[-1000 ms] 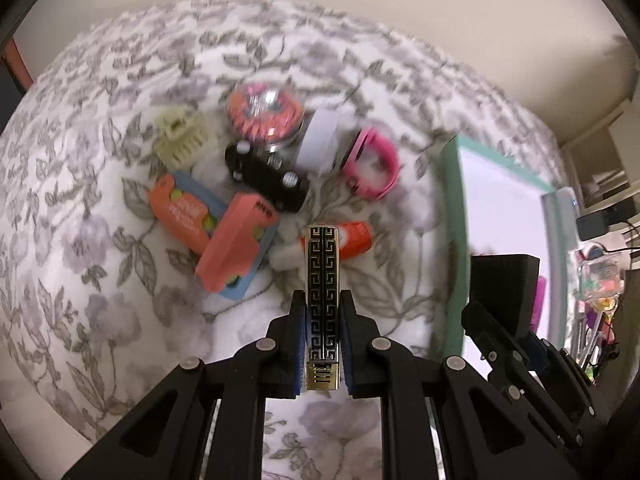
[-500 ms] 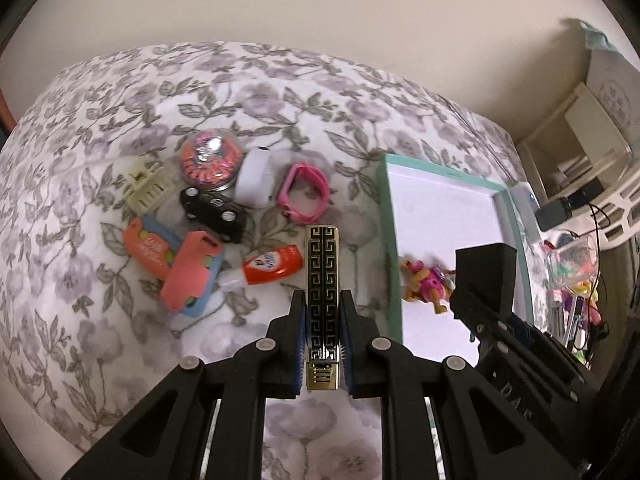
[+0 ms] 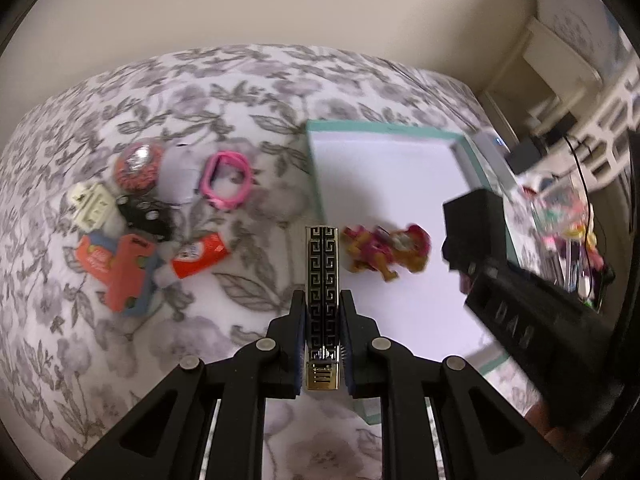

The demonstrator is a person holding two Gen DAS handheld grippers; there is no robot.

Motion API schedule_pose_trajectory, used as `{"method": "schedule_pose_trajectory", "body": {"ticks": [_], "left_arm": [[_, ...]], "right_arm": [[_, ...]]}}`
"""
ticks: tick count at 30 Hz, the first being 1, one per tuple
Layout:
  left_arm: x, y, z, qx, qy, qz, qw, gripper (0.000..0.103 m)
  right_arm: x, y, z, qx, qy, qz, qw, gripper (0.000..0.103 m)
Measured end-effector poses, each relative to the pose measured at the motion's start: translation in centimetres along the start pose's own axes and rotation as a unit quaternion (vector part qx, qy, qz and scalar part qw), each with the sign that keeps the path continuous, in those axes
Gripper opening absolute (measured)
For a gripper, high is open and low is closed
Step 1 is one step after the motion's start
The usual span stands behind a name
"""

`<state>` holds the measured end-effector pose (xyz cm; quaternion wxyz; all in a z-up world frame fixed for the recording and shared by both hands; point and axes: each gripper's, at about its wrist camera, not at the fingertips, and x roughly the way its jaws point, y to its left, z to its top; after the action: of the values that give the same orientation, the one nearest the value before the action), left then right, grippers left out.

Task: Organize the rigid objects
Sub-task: 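Carry the plug into the box lid while left tool carries the harmonica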

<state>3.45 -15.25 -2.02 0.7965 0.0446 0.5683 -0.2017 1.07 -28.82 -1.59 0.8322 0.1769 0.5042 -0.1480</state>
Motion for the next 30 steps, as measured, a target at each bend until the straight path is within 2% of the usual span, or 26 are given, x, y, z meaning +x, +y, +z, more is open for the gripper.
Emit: {"method": "schedule_pose_trajectory", "body": {"ticks": [3, 10, 19, 30], "left_arm": [[0.5, -1.6, -0.4, 0.025, 0.007, 0.000, 0.9997, 0.016], [2.2, -4.4, -1.3, 0.070, 0.028, 0.003, 0.9971, 0.016], [4.6, -5.3, -2.2, 0.086, 0.061, 0.015, 0.9943, 0.016], [6.1, -5.5, -2.6, 0.091, 0.082, 0.028, 0.9920, 0.016]], "right_arm": [[-0.1, -1.5, 0.2, 0.008, -0.001, -0.021, 1.000, 0.029], [0.5, -4.0, 0.2, 0.037, 0.009, -0.035, 0.999, 0.029], [2.5, -4.0, -0.5, 0.030, 0.038, -0.041, 0.998, 0.029], [4.6, -4.0, -1.5, 0.025, 0.074, -0.045, 0.996, 0.029]]}}
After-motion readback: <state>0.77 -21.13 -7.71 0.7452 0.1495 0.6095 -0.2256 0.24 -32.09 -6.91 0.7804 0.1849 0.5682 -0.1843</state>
